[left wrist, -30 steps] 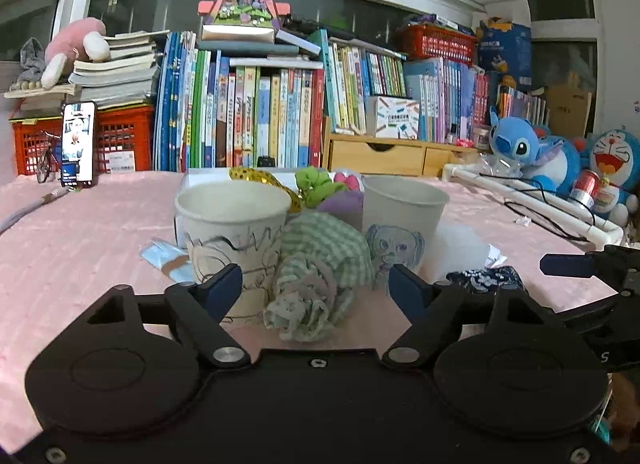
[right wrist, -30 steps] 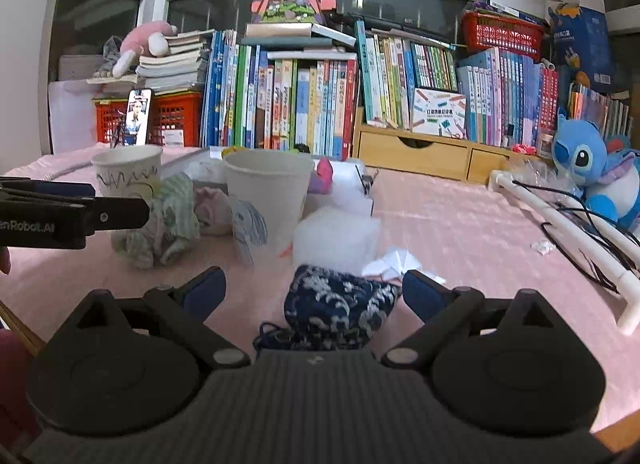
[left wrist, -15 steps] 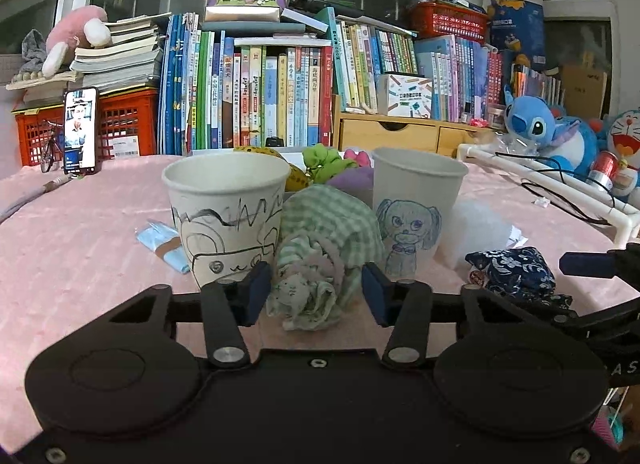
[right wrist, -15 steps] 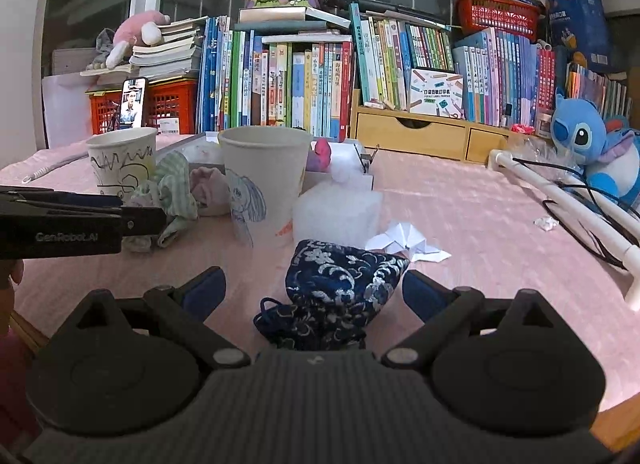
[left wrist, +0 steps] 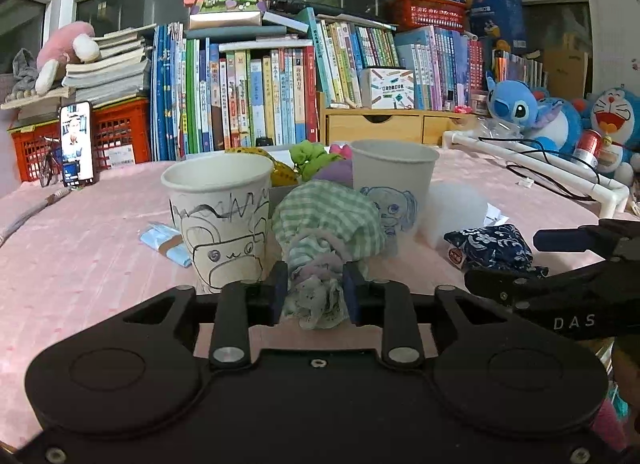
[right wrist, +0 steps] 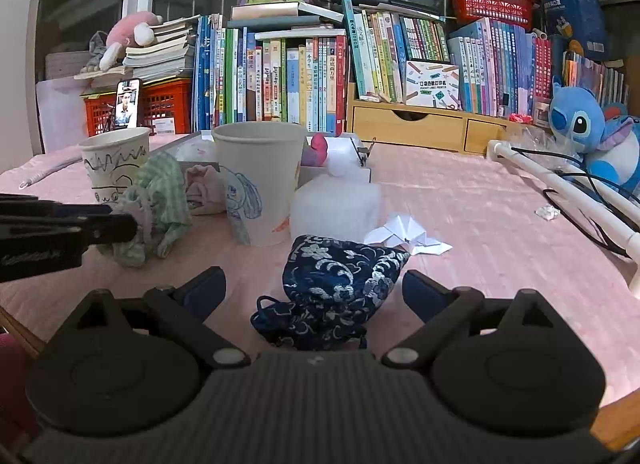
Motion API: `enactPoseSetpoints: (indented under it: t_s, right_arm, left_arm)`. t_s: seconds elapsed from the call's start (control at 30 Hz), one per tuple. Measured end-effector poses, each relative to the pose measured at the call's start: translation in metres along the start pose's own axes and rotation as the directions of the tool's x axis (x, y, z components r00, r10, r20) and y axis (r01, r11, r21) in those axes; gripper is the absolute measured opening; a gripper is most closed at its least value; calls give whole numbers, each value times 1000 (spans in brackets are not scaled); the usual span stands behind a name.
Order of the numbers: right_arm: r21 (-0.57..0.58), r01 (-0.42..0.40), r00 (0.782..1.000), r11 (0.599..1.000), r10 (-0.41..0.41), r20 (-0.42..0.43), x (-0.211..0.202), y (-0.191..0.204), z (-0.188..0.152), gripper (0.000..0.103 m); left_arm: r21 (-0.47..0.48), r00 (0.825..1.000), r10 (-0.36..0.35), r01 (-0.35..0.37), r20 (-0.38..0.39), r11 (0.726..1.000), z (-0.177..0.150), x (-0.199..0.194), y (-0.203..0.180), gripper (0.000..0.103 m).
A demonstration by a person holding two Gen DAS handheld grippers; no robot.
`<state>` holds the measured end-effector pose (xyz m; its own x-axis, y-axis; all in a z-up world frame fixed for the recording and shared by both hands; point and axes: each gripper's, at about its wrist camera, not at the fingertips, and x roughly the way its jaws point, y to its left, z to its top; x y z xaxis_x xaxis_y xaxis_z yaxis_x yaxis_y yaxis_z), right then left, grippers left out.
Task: Organize soft objects
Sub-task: 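Grasp the green checked cloth with the left tool while the right tool grasps the navy pouch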
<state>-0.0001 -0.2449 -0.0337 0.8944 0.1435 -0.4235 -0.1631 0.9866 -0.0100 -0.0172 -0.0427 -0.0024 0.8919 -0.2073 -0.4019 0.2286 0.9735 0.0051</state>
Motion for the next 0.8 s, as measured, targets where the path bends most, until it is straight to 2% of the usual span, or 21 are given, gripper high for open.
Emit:
enactPoseSetpoints:
  t_s: [0.07,0.3,0.8]
  right_arm:
    - [3,0,1000,1000,0,-1,1,-1,0,99]
    - [12,0,1000,1000,0,-18,2,-2,-1,94]
    - [40,46,998,998,-44,-36,8,-6,-1,69]
  left_arm:
    - [10,1000,14,-14,12,1000,0,1,-2,37]
    - [-2,1000,6,-6,-9,1000,1,14,-4,43]
    - [-5,1000,10,-10,-16,1000,2,33,-5,53]
